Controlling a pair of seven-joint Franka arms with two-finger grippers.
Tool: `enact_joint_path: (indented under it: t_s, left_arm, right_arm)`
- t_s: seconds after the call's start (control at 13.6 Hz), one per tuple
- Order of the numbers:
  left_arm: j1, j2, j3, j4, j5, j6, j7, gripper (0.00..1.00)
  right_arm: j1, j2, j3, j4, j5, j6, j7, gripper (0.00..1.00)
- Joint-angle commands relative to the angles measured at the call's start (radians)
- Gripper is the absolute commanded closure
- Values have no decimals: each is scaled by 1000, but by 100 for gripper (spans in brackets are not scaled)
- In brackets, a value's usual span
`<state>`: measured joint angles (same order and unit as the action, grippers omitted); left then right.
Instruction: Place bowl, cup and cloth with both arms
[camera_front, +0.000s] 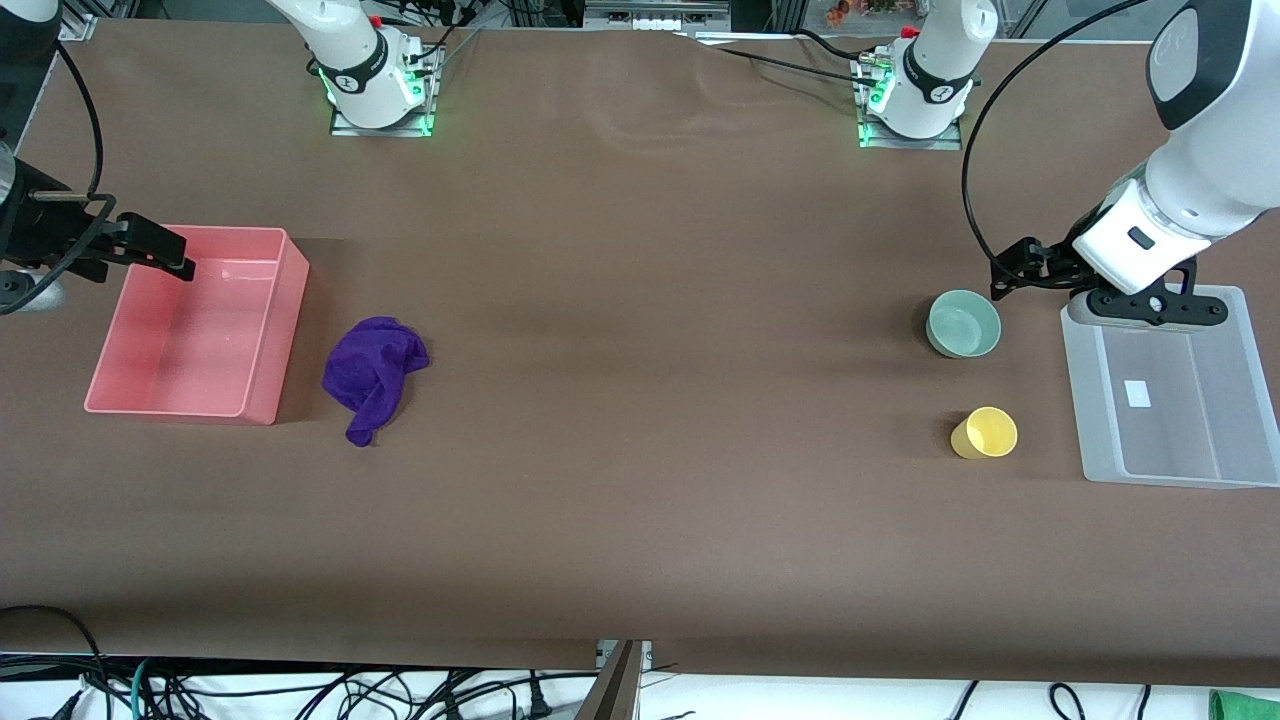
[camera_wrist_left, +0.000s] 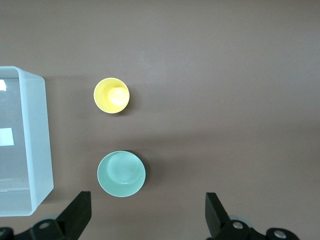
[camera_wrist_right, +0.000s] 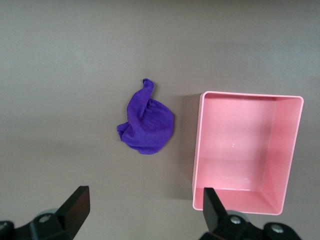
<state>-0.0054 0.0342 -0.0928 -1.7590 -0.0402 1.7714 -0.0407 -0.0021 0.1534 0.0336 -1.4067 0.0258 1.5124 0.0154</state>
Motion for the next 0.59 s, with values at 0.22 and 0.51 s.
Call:
enact_joint_path:
  t_s: [0.22,0.51]
  left_arm:
    - [11,-13,-7,9,2,-33,-8,0]
    - [11,-4,-4,9,2,-32,-5,0]
  right_arm:
    - [-6,-1,2,2,13,-5,-14,0]
    - [-6,-1,2,2,13,-3,-14,0]
